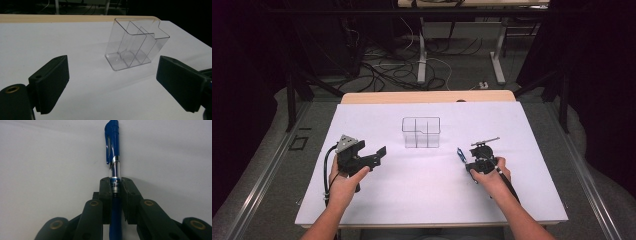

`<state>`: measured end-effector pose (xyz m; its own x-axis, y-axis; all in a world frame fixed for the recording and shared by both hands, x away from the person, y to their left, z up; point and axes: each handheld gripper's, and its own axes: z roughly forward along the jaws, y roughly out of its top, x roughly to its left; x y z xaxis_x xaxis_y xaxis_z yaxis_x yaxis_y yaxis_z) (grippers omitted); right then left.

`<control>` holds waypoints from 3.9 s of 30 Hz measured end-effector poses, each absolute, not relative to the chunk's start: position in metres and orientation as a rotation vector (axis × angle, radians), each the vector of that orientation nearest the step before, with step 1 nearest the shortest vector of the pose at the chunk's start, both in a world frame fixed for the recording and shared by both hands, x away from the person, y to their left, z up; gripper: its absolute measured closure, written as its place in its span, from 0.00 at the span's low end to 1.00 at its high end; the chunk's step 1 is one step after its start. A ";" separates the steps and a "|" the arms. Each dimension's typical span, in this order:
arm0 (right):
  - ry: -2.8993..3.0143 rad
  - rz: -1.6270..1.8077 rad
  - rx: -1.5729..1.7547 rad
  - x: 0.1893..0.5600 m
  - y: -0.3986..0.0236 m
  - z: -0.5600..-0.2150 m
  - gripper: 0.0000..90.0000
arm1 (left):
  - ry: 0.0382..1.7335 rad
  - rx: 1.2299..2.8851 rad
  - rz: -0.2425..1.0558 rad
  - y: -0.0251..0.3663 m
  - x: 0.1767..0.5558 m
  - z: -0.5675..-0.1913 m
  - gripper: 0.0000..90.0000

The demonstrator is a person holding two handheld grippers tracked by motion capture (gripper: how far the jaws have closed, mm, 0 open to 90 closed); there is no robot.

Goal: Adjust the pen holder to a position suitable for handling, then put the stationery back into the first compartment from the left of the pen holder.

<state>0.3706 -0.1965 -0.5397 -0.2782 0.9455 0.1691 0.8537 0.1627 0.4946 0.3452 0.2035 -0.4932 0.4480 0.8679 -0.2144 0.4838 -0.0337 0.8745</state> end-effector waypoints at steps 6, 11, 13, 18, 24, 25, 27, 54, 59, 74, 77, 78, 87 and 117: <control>2.250 0.785 1.751 0.370 -0.199 -0.535 0.89 | 1.189 1.673 0.467 0.205 0.345 -0.493 0.13; 2.254 0.816 1.718 0.368 -0.202 -0.528 0.89 | 1.191 1.664 0.474 0.206 0.344 -0.491 0.16; 2.264 0.832 1.689 0.368 -0.204 -0.525 0.89 | 1.184 1.661 0.470 0.206 0.344 -0.491 0.17; 2.278 0.859 1.675 0.367 -0.206 -0.518 0.89 | 1.168 1.670 0.472 0.205 0.343 -0.491 0.18; 2.313 0.861 1.651 0.366 -0.206 -0.514 0.89 | 1.138 1.686 0.478 0.202 0.342 -0.490 0.18; 2.328 0.863 1.627 0.365 -0.206 -0.513 0.89 | 1.134 1.684 0.480 0.202 0.342 -0.490 0.18; 2.342 0.851 1.607 0.365 -0.206 -0.512 0.89 | 1.125 1.688 0.480 0.201 0.341 -0.489 0.18; 2.539 0.888 1.432 0.373 -0.190 -0.464 0.89 | 0.964 1.767 0.501 0.182 0.335 -0.485 0.18; 2.619 0.894 1.385 0.375 -0.182 -0.455 0.89 | 0.910 1.806 0.521 0.175 0.332 -0.484 0.18; 2.812 0.874 1.158 0.375 -0.158 -0.444 0.89 | 0.722 1.955 0.600 0.148 0.322 -0.481 0.25; 2.840 0.880 1.141 0.375 -0.155 -0.439 0.89 | 0.681 1.999 0.613 0.144 0.323 -0.479 0.27; 2.845 0.878 1.146 0.375 -0.154 -0.437 0.89 | 0.664 2.018 0.617 0.143 0.323 -0.479 0.28; 2.896 0.873 1.140 0.377 -0.148 -0.432 0.89 | 0.432 2.159 0.786 0.124 0.316 -0.476 0.37; 2.969 0.847 1.119 0.376 -0.140 -0.434 0.89 | 0.090 2.359 0.790 0.087 0.313 -0.463 0.49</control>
<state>0.3758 -0.1398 -0.4343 -0.7589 0.5763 0.3032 0.6495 0.6368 0.4155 0.3126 0.0875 -0.4634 0.8168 0.2543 0.5179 -0.1312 -0.7922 0.5959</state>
